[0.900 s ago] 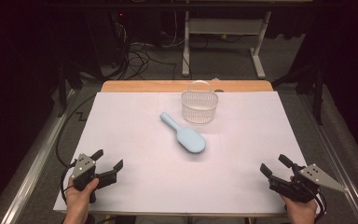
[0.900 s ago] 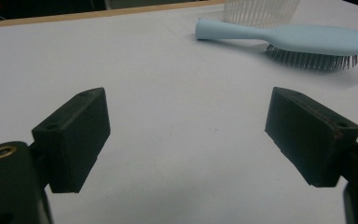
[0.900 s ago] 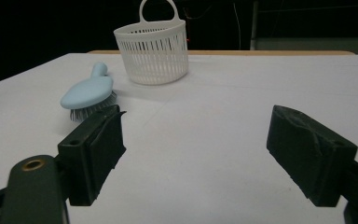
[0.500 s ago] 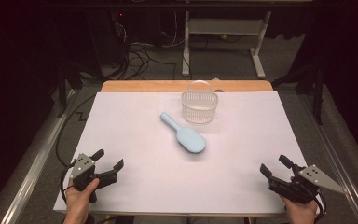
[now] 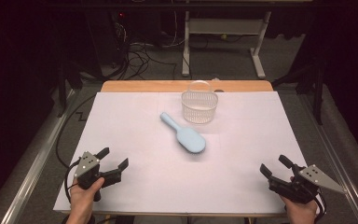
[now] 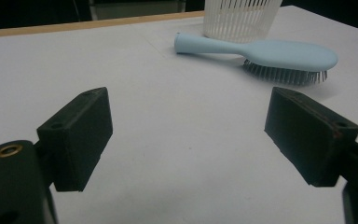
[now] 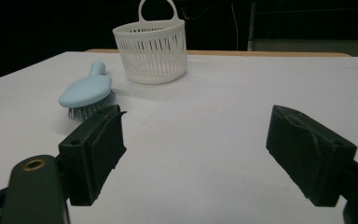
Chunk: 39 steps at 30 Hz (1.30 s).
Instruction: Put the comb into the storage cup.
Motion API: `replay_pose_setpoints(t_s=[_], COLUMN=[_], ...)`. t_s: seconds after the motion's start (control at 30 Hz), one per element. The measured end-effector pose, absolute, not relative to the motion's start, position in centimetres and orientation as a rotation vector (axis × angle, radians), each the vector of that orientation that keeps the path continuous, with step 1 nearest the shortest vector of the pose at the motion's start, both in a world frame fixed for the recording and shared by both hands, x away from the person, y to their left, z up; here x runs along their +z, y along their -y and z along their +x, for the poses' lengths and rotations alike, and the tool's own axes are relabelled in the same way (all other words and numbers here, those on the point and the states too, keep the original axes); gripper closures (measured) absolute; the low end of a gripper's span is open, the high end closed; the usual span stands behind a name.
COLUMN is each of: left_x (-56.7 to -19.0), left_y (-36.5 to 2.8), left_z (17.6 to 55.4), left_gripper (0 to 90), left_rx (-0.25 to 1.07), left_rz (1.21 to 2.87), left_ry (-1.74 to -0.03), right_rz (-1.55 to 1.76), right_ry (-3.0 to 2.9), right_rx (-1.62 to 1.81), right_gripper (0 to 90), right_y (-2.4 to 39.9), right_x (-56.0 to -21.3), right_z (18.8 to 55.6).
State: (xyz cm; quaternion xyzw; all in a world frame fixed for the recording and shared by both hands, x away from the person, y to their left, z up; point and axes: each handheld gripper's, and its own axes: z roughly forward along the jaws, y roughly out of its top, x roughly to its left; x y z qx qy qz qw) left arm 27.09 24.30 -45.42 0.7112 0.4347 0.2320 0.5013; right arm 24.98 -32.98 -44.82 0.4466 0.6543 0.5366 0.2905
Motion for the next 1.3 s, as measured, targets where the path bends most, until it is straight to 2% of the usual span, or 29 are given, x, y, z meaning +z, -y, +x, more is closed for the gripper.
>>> replay_pose_setpoints(t_s=[1.3], left_x=[-44.8], left_y=[-21.4], left_z=[30.1], left_gripper=[21.2], left_rx=[0.507], left_rz=[1.756], left_ry=[-0.974], right_rz=[1.184], right_ry=[-1.772], right_rx=[1.423], right_gripper=[20.4], right_y=[32.7], right_x=[-44.9], right_z=[25.3])
